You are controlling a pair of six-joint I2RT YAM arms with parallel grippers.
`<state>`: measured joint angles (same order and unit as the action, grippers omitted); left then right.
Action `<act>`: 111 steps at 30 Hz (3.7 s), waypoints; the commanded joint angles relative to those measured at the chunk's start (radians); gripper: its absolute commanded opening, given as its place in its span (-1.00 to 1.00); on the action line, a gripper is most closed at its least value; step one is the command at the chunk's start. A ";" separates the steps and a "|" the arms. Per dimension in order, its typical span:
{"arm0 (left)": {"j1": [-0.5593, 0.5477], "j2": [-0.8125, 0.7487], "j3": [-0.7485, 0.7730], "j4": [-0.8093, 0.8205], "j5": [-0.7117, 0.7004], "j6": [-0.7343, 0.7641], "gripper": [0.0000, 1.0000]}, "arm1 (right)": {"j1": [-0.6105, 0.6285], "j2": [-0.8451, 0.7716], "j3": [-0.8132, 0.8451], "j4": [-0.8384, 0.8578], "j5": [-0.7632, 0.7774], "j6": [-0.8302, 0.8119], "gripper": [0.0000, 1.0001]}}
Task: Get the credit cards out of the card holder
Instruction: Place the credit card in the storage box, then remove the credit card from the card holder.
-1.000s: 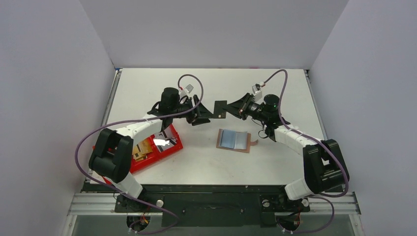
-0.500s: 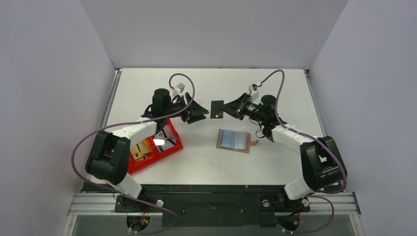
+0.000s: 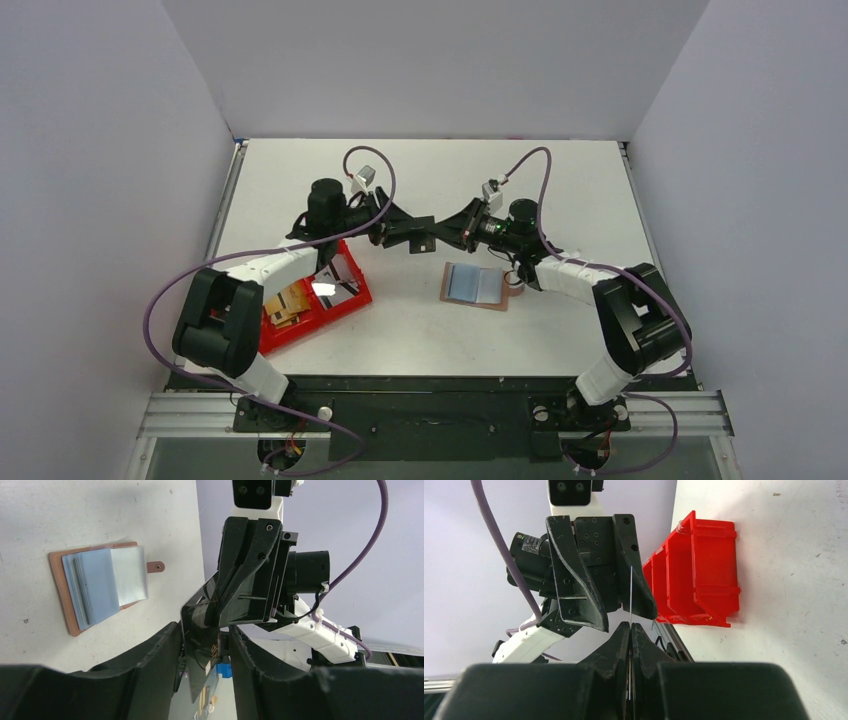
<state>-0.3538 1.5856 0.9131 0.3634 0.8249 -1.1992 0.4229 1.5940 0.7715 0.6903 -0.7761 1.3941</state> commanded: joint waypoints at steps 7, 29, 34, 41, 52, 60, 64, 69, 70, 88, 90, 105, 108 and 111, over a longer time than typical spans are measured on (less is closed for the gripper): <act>-0.007 -0.023 0.012 0.054 0.019 0.002 -1.00 | 0.015 0.005 0.046 0.055 0.008 -0.018 -0.97; 0.041 -0.387 0.227 -1.232 -1.041 0.553 -1.00 | 0.013 -0.134 0.169 -0.750 0.280 -0.546 0.69; 0.058 -0.438 0.211 -1.377 -1.306 0.547 -1.00 | 0.013 -0.136 0.166 -0.805 0.289 -0.581 0.69; 0.074 -0.408 0.222 -1.537 -1.657 0.512 -1.00 | 0.018 -0.153 0.158 -0.871 0.289 -0.609 0.68; 0.131 -0.255 0.230 -1.652 -1.890 0.466 -1.00 | 0.063 -0.228 0.114 -0.964 0.304 -0.655 0.68; 0.256 -0.136 0.132 -1.488 -1.830 0.544 -1.00 | 0.113 -0.261 0.095 -1.006 0.334 -0.687 0.68; 0.331 -0.109 0.137 -1.436 -1.791 0.623 -1.00 | 0.125 -0.255 0.099 -1.003 0.332 -0.688 0.68; 0.405 -0.066 0.120 -1.403 -1.732 0.678 -1.00 | 0.132 -0.254 0.103 -1.002 0.333 -0.688 0.68; 0.409 -0.063 0.120 -1.402 -1.722 0.686 -1.00 | 0.131 -0.254 0.102 -1.000 0.333 -0.688 0.68; 0.436 -0.122 0.116 -1.378 -1.624 0.699 -0.14 | 0.133 -0.253 0.103 -0.999 0.345 -0.692 0.69; 0.424 -0.148 0.128 -1.380 -1.584 0.696 -0.13 | 0.135 -0.252 0.104 -1.002 0.359 -0.695 0.69; 0.097 -0.310 0.209 -1.135 -0.990 0.671 0.02 | 0.136 -0.212 0.143 -1.065 0.641 -0.673 0.68; 0.035 -0.259 0.236 -1.057 -0.856 0.650 0.02 | 0.141 -0.172 0.144 -1.045 0.675 -0.641 0.65; -0.008 -0.200 0.274 -0.967 -0.721 0.630 0.03 | 0.140 -0.135 0.138 -1.022 0.712 -0.620 0.59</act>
<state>-0.3149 1.3212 1.1118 -0.7853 -0.1394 -0.5297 0.5533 1.4151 0.8791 -0.3759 -0.1600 0.7357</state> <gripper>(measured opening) 0.512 0.815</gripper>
